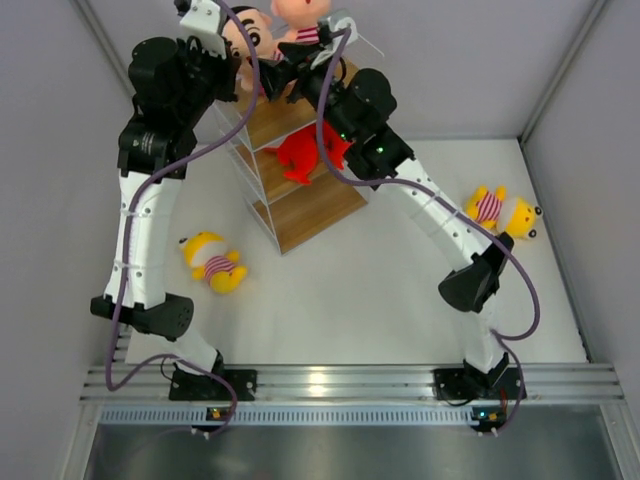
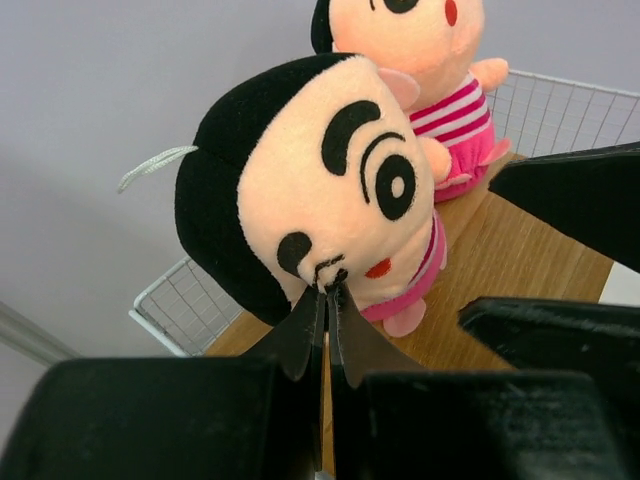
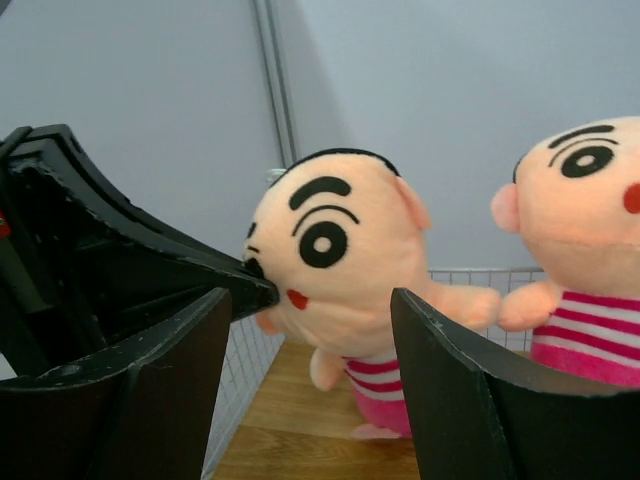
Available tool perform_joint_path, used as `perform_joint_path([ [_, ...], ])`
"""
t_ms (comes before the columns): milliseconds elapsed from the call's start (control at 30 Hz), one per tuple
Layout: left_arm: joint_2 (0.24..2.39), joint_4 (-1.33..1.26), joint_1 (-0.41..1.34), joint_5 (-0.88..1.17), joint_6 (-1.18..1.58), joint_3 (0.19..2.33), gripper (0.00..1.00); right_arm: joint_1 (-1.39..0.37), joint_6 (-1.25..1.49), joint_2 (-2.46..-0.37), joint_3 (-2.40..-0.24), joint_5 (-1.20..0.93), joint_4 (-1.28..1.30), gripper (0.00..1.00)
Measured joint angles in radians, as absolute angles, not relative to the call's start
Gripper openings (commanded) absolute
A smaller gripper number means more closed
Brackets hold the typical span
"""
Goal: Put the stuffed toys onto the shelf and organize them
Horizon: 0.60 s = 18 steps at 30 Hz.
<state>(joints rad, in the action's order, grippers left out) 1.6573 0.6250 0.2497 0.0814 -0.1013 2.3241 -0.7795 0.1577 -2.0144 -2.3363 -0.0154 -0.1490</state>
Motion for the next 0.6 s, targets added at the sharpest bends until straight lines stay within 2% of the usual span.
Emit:
perform_joint_path([
  [233, 1.637, 0.621, 0.292, 0.039, -0.149, 2.281, 0.00, -0.802, 0.078, -2.086, -2.380, 0.019, -0.147, 0.65],
  [367, 1.627, 0.622, 0.295, 0.040, -0.155, 2.275, 0.00, -0.800, 0.073, -2.133, -2.398, 0.042, -0.145, 0.60],
  [467, 1.618, 0.624, 0.294, 0.042, -0.160, 2.265, 0.00, -0.800, 0.073, -2.143, -2.400, 0.045, -0.148, 0.51],
  [500, 1.616, 0.623, 0.294, 0.045, -0.160, 2.263, 0.00, -0.800, 0.074, -2.145, -2.405, 0.044, -0.150, 0.43],
  [567, 1.611, 0.621, 0.294, 0.057, -0.160, 2.259, 0.00, -0.800, 0.081, -2.146, -2.415, 0.042, -0.152, 0.35],
  [600, 1.607, 0.620, 0.294, 0.063, -0.160, 2.256, 0.00, -0.800, 0.084, -2.149, -2.423, 0.039, -0.153, 0.24],
])
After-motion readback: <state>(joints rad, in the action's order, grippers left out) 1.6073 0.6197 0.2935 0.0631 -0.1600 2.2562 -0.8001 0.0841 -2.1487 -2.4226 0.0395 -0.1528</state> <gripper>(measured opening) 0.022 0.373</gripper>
